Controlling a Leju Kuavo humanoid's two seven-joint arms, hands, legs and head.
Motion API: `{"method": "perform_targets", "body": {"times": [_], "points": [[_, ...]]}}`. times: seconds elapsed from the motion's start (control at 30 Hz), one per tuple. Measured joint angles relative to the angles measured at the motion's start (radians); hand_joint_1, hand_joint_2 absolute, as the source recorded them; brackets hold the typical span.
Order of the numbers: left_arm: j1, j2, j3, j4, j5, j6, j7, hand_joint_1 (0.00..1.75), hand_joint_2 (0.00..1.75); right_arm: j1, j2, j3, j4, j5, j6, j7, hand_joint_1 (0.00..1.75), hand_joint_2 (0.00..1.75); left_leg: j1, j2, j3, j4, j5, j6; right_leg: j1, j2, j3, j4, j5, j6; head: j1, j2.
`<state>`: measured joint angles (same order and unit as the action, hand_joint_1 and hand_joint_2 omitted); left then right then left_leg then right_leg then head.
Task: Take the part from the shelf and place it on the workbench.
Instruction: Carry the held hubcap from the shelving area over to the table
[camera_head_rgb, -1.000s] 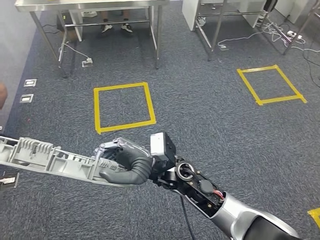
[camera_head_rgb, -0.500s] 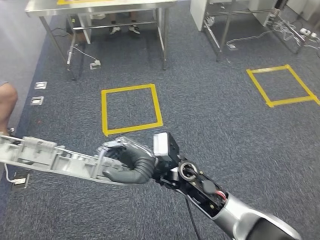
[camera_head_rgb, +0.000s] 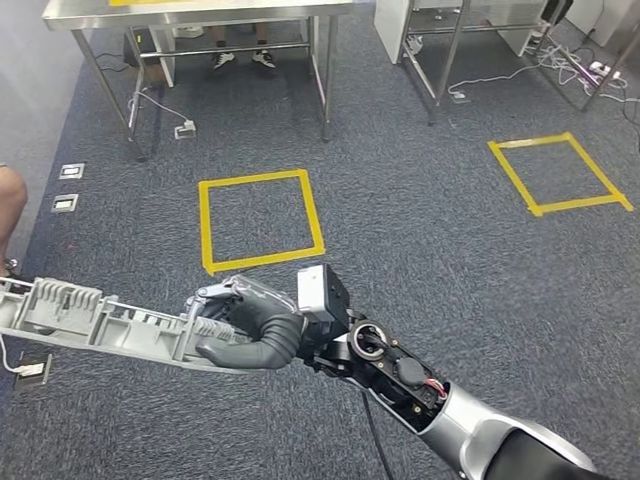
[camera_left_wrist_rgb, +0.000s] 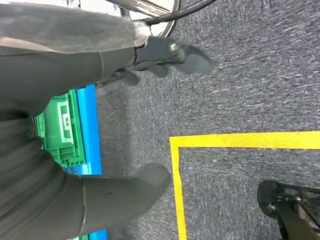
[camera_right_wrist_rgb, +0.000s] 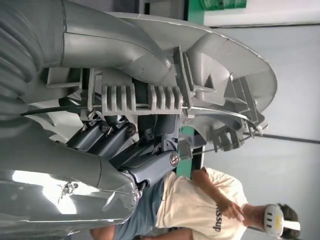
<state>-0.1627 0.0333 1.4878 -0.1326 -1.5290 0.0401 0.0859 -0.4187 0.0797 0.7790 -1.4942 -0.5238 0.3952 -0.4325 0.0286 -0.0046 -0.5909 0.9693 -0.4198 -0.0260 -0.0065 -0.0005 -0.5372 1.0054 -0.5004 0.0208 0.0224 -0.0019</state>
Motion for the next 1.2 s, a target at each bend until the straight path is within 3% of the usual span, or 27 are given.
{"method": "perform_targets", "body": {"times": [0.03, 0.1, 0.13, 0.17, 0.2, 0.27, 0.33, 0.4, 0.5, 0.53, 0.6, 0.63, 0.67, 0.7, 0.77, 0.83, 0.93, 1.0, 1.03, 1.13, 1.17, 1.2], "points": [[0.000, 0.001, 0.000, 0.000, 0.000, 0.000, 0.000, 0.00, 1.75, 0.000, 0.000, 0.000, 0.000, 0.000, 0.000, 0.000, 1.75, 1.75, -0.001, -0.003, 0.004, -0.001, -0.004, 0.017, -0.001, 0.000, -0.028, 0.062, -0.033, 0.008, 0.008, 0.000], [0.000, 0.001, 0.000, 0.000, 0.000, 0.000, 0.000, 0.00, 1.75, 0.001, 0.000, 0.000, 0.000, 0.000, 0.000, 0.000, 1.75, 1.75, -0.003, -0.003, 0.011, -0.002, -0.010, 0.030, -0.003, 0.000, -0.112, 0.224, -0.099, 0.016, 0.021, 0.000], [0.000, 0.001, 0.001, 0.000, 0.000, 0.000, 0.000, 0.00, 1.75, 0.002, 0.000, 0.000, 0.000, 0.000, 0.000, 0.000, 1.75, 1.75, -0.004, -0.004, 0.014, -0.002, -0.013, 0.031, -0.003, 0.000, -0.141, 0.269, -0.105, 0.017, 0.024, 0.000], [0.000, 0.001, 0.001, 0.000, 0.000, 0.000, 0.000, 0.00, 1.75, 0.002, 0.000, 0.000, 0.000, 0.000, 0.000, 0.000, 1.75, 1.75, -0.005, -0.006, 0.018, -0.002, -0.016, 0.031, -0.003, 0.000, -0.153, 0.277, -0.089, 0.015, 0.026, 0.000], [0.000, 0.001, 0.001, 0.000, 0.000, 0.000, 0.000, 0.00, 1.75, 0.002, 0.000, 0.000, 0.000, 0.000, 0.000, 0.000, 1.75, 1.75, -0.005, -0.008, 0.025, -0.002, -0.021, 0.029, -0.003, 0.000, -0.144, 0.240, -0.053, 0.012, 0.029, 0.000], [0.000, 0.000, 0.001, 0.000, 0.000, 0.000, 0.000, 0.00, 1.75, 0.002, 0.000, 0.000, 0.001, 0.000, -0.001, 0.000, 1.75, 1.75, -0.006, -0.012, 0.041, -0.003, -0.030, 0.025, -0.001, 0.003, -0.087, 0.098, 0.036, 0.001, 0.034, 0.000], [-0.001, -0.001, 0.001, 0.000, 0.000, -0.001, 0.000, 0.00, 1.75, 0.001, 0.000, -0.001, 0.001, 0.000, -0.004, -0.001, 1.75, 1.75, -0.007, -0.014, 0.046, -0.003, -0.036, 0.017, 0.005, 0.005, -0.046, -0.003, 0.073, -0.008, 0.036, 0.000], [-0.002, -0.002, 0.002, 0.000, 0.000, -0.001, 0.000, 0.00, 1.75, 0.000, 0.000, -0.001, 0.002, 0.000, -0.011, -0.001, 1.75, 1.75, -0.008, -0.015, 0.044, -0.008, -0.036, 0.008, 0.010, 0.006, -0.039, -0.025, 0.068, -0.012, 0.036, 0.000], [-0.003, -0.002, 0.002, 0.000, 0.000, -0.001, 0.000, 0.00, 1.75, -0.001, 0.000, -0.002, 0.004, 0.001, -0.025, 0.000, 1.75, 1.75, -0.007, -0.009, 0.033, 0.024, -0.059, -0.006, 0.001, 0.003, -0.023, -0.045, 0.069, -0.022, 0.027, 0.000], [-0.003, -0.002, 0.002, 0.000, 0.000, -0.001, 0.000, 0.00, 1.75, -0.001, 0.000, -0.002, 0.006, 0.002, -0.029, 0.001, 1.75, 1.75, -0.007, -0.006, 0.008, 0.074, -0.082, -0.010, -0.002, 0.002, -0.016, -0.050, 0.070, -0.026, 0.020, 0.000], [-0.002, -0.002, 0.002, 0.000, 0.000, -0.001, 0.000, 0.00, 1.75, -0.001, 0.000, -0.002, 0.009, 0.004, -0.038, 0.001, 1.75, 1.75, -0.006, -0.004, -0.073, 0.216, -0.136, -0.017, 0.000, 0.000, -0.012, -0.052, 0.066, -0.033, 0.006, 0.000], [-0.002, -0.001, 0.002, 0.000, 0.000, -0.001, 0.000, 0.00, 1.75, -0.001, 0.000, -0.002, 0.011, 0.005, -0.042, 0.001, 1.75, 1.75, -0.006, -0.004, -0.108, 0.270, -0.146, -0.019, 0.000, 0.000, -0.010, -0.051, 0.062, -0.034, 0.002, 0.000], [-0.001, 0.000, 0.002, 0.000, 0.000, -0.001, 0.000, 0.00, 1.75, 0.000, 0.000, -0.002, 0.013, 0.006, -0.046, 0.002, 1.75, 1.75, -0.006, -0.004, -0.127, 0.289, -0.138, -0.020, 0.001, 0.000, -0.007, -0.051, 0.058, -0.034, -0.001, 0.000], [0.000, 0.000, 0.002, 0.000, 0.000, -0.001, 0.000, 0.00, 1.75, 0.000, 0.000, -0.002, 0.015, 0.006, -0.050, 0.002, 1.75, 1.75, -0.006, -0.003, -0.124, 0.265, -0.110, -0.020, 0.000, 0.001, -0.002, -0.051, 0.052, -0.033, -0.004, 0.000], [0.000, 0.002, 0.002, 0.000, 0.000, -0.001, -0.002, 0.00, 1.75, 0.000, 0.000, -0.002, 0.017, 0.006, -0.054, 0.003, 1.75, 1.75, -0.005, 0.001, -0.067, 0.127, -0.029, -0.015, 0.001, 0.003, 0.012, -0.050, 0.039, -0.028, -0.009, 0.000], [-0.001, 0.003, 0.002, 0.000, 0.000, -0.001, -0.003, 0.00, 1.75, 0.000, 0.000, -0.002, 0.017, 0.007, -0.055, 0.003, 1.75, 1.75, -0.009, 0.005, -0.016, 0.015, 0.009, -0.004, 0.006, 0.004, 0.021, -0.048, 0.026, -0.018, -0.013, 0.000], [-0.002, 0.002, 0.002, 0.000, 0.000, -0.001, -0.003, 0.00, 1.75, 0.000, 0.000, -0.002, 0.017, 0.013, -0.055, 0.003, 1.75, 1.75, -0.012, 0.002, 0.001, -0.011, -0.002, 0.016, 0.009, 0.006, 0.030, -0.045, 0.018, -0.002, -0.009, 0.000], [-0.001, 0.000, 0.002, 0.000, 0.000, -0.001, -0.003, 0.00, 1.75, 0.000, 0.000, -0.003, 0.017, 0.018, -0.055, 0.004, 1.75, 1.75, -0.010, 0.001, 0.016, -0.015, -0.010, 0.029, 0.006, 0.005, 0.021, -0.010, -0.002, 0.008, -0.004, 0.000], [-0.001, 0.000, 0.003, 0.000, 0.000, -0.001, -0.003, 0.00, 1.75, 0.000, 0.000, -0.003, 0.017, 0.019, -0.054, 0.004, 1.75, 1.75, -0.010, 0.000, 0.026, -0.017, -0.014, 0.033, 0.005, 0.004, -0.002, 0.036, -0.023, 0.012, 0.000, 0.000], [0.001, 0.000, 0.003, 0.000, 0.000, -0.001, -0.003, 0.00, 1.75, 0.004, 0.000, -0.003, 0.017, 0.019, -0.053, 0.004, 1.75, 1.75, -0.012, -0.002, 0.051, -0.019, -0.035, 0.040, 0.003, 0.004, -0.124, 0.234, -0.090, 0.019, 0.013, 0.000], [0.001, 0.000, 0.003, 0.000, 0.000, 0.000, -0.003, 0.00, 1.75, 0.007, 0.000, -0.003, 0.017, 0.019, -0.053, 0.004, 1.75, 1.75, -0.012, -0.003, 0.063, -0.019, -0.044, 0.040, 0.003, 0.004, -0.152, 0.263, -0.091, 0.019, 0.016, 0.000], [0.002, 0.000, 0.004, 0.000, 0.000, 0.000, -0.003, 0.00, 1.75, 0.009, -0.001, -0.003, 0.018, 0.019, -0.053, 0.005, 1.75, 1.75, -0.013, -0.005, 0.077, -0.019, -0.054, 0.039, 0.003, 0.004, -0.163, 0.252, -0.074, 0.019, 0.019, 0.000]]}}
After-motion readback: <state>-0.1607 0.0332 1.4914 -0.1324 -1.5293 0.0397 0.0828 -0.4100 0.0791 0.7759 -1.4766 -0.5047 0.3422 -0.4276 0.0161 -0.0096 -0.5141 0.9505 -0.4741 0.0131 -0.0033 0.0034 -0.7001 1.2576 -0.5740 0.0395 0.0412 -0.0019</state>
